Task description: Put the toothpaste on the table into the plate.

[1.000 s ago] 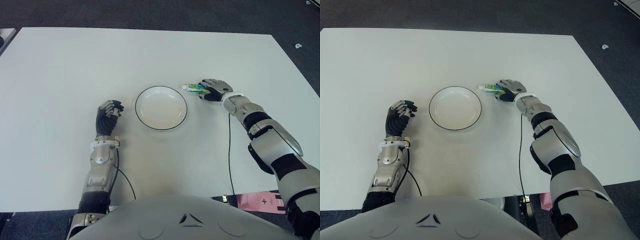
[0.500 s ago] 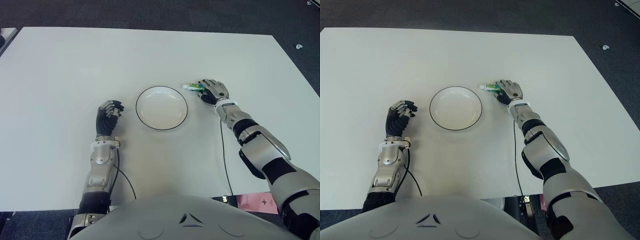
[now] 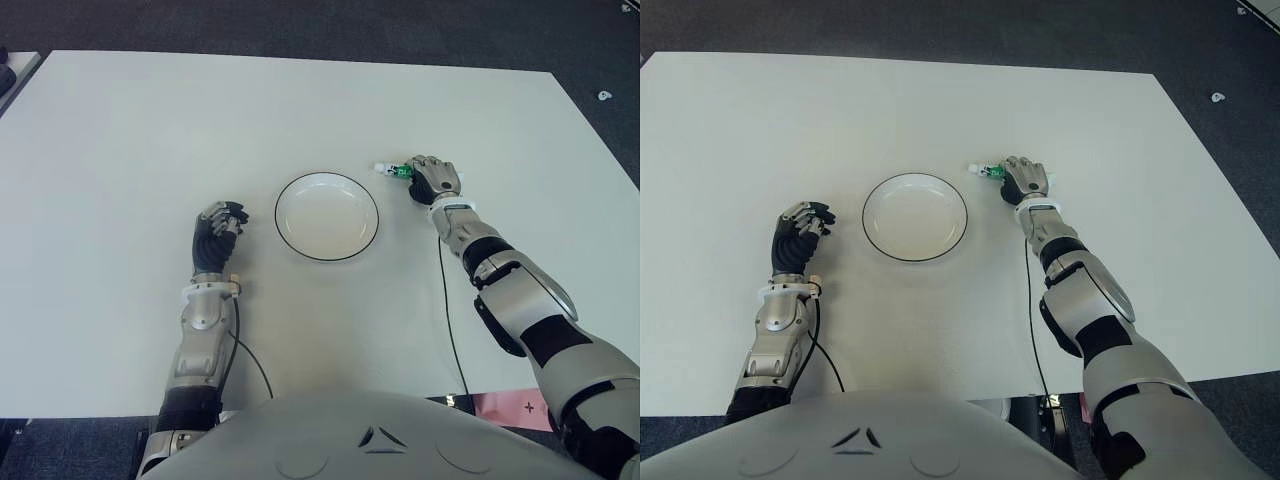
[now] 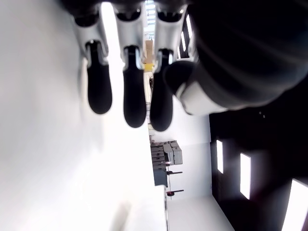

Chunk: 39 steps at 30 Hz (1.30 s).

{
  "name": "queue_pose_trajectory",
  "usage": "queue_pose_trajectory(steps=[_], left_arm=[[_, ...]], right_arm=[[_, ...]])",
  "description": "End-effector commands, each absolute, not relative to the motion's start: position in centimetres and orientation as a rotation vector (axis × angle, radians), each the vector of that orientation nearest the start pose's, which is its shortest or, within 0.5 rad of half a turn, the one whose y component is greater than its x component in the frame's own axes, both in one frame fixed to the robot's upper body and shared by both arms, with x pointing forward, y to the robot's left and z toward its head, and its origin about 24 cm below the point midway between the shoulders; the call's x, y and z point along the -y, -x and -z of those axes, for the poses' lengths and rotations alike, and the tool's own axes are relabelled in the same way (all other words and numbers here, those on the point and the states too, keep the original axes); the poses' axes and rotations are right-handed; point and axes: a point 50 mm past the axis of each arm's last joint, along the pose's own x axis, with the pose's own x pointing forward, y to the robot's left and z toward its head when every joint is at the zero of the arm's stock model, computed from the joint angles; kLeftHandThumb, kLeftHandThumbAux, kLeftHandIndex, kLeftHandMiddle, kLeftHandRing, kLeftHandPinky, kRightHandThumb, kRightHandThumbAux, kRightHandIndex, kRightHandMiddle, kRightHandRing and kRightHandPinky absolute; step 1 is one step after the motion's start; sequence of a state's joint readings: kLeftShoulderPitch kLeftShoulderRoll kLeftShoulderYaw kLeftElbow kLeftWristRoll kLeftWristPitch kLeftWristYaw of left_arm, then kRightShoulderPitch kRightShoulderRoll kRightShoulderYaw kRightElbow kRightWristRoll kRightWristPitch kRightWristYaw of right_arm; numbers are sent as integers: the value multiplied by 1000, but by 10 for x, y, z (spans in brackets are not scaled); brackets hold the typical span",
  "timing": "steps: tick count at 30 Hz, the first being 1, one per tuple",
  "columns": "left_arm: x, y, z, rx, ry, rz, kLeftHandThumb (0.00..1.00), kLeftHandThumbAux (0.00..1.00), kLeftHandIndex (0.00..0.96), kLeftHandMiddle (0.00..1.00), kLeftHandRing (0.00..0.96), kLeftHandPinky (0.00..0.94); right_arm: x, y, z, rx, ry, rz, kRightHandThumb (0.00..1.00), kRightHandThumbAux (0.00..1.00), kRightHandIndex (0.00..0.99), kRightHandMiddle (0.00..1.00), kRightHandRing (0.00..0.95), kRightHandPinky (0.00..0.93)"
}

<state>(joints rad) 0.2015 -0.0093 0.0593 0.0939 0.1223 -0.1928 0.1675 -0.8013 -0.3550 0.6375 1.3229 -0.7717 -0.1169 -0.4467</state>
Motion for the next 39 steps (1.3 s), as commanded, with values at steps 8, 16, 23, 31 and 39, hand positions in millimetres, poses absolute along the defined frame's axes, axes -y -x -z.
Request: queue_pose_trajectory(steps=[8, 16, 23, 31, 39], left_arm=[[-182, -183, 34, -275, -123, -270, 706, 721, 432, 505, 495, 496], [-182, -184, 34, -272, -122, -268, 708, 721, 433, 508, 497, 494], [-181, -184, 34, -269, -119, -267, 707, 720, 432, 504, 494, 494], [-181, -184, 35, -268, -116, -272, 707, 720, 432, 504, 498, 501], [-182, -184, 35, -272, -107, -274, 708, 720, 432, 502, 497, 502]], right_arm=[[211, -314, 38, -348, 1564, -291, 949, 654, 399, 458, 523, 607], [210, -312, 41, -375, 1561, -283, 948, 661, 373, 503, 560, 801], [207, -316, 36, -358, 1562, -282, 949, 662, 370, 510, 552, 858], [206, -320, 31, -335, 1515, -244, 950, 661, 373, 513, 546, 867], [205, -329, 18, -248, 1434, -149, 950, 660, 377, 515, 539, 834]])
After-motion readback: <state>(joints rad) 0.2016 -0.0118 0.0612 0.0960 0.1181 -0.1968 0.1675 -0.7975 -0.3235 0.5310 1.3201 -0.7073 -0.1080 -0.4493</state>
